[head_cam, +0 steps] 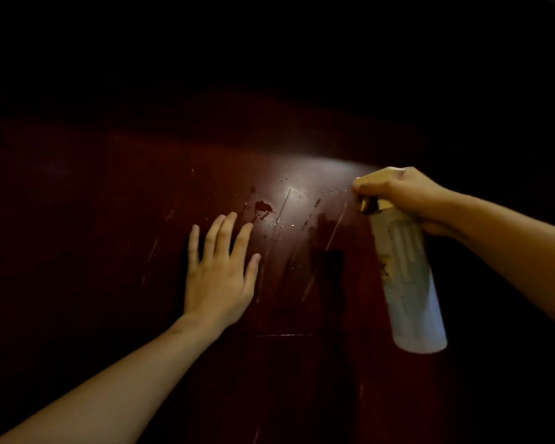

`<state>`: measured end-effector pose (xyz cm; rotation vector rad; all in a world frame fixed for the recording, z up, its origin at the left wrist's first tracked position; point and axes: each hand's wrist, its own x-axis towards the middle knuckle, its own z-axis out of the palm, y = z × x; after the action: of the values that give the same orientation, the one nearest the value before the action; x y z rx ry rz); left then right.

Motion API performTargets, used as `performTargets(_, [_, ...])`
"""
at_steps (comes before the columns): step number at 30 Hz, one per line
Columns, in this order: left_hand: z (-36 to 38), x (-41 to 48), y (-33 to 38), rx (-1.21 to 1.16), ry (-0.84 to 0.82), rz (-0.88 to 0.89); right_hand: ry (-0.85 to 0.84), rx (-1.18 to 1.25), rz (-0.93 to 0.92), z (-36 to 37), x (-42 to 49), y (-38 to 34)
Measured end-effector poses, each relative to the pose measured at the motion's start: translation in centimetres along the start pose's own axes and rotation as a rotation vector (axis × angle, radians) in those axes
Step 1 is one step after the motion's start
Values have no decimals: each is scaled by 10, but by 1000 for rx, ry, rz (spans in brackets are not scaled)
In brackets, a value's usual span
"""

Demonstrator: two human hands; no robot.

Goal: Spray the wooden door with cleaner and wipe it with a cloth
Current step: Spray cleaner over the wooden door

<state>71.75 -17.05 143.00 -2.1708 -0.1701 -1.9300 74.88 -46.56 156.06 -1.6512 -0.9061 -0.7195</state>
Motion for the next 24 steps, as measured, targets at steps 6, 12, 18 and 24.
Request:
performTargets(6, [19, 2, 55, 7, -29, 64, 19, -36, 86, -34, -6, 31])
performTargets(12, [29, 1, 65, 83, 8, 31, -146, -163, 57, -34, -16, 49])
performTargets(18, [15, -8, 49, -206, 6, 25, -178, -74, -32, -16, -20, 45])
performTargets(24, [-37, -119, -47, -168, 6, -213, -438, 83, -144, 68, -73, 25])
